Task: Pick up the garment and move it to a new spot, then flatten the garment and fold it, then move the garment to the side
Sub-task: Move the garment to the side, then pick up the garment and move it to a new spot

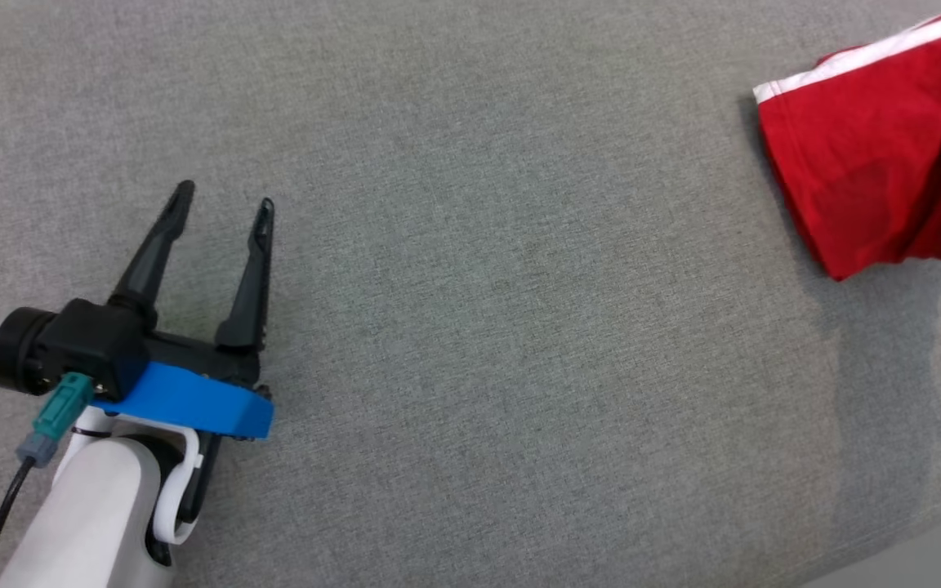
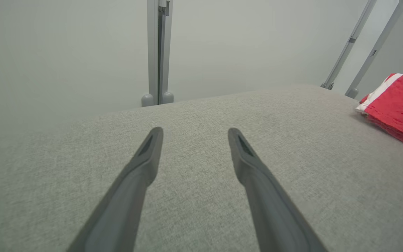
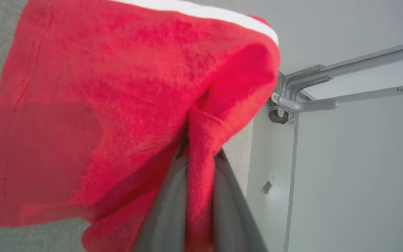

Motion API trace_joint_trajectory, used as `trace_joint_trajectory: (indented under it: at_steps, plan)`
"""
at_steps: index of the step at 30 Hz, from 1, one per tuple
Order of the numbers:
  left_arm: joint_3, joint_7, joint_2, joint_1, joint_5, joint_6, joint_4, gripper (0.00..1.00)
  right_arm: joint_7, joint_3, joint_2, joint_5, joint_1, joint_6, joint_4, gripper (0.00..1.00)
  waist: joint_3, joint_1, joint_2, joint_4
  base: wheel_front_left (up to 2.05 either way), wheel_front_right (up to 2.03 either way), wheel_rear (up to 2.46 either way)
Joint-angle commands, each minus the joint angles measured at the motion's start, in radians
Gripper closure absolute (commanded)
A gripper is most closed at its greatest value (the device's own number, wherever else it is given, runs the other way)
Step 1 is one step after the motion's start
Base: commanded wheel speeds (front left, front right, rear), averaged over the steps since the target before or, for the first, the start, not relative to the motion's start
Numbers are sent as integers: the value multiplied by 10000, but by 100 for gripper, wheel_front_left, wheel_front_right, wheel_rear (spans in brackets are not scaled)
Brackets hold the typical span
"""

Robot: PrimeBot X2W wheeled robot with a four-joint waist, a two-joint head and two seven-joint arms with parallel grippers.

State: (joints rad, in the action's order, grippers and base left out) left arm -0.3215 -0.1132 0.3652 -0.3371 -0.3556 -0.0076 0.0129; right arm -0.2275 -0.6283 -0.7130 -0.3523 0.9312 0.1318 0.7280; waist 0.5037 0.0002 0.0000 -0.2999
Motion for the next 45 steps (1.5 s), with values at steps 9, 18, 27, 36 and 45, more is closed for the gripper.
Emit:
trace_joint_trajectory:
  at_steps: [9,18,27,36,45]
  plan:
    - [-31,46,63,49,-40,104,-117,0,789,475,561,578,429,-18,1137,0,-197,-2,0,100,0,0,0]
    - [-203,-808,-658,595,-469,144,899,0,2593,1813,1452,771,-681,-13,1312,0,-1981,-2,0,815,0,0,0]
    - [157,-1373,-971,1903,-877,363,1905,0,4315,4297,3195,290,-4155,-12,-793,0,-3768,-2,0,1671,0,0,0]
    - [648,-1519,-1091,3090,-1042,495,2311,0,3998,5858,5188,1322,-7478,-10,-3932,0,-4566,-2,0,2110,0,0,0]
    - [902,-1527,-1300,3159,-907,370,2396,0,2954,6495,5942,1818,-8681,-10,-5826,0,-4690,-2,0,2261,0,0,0]
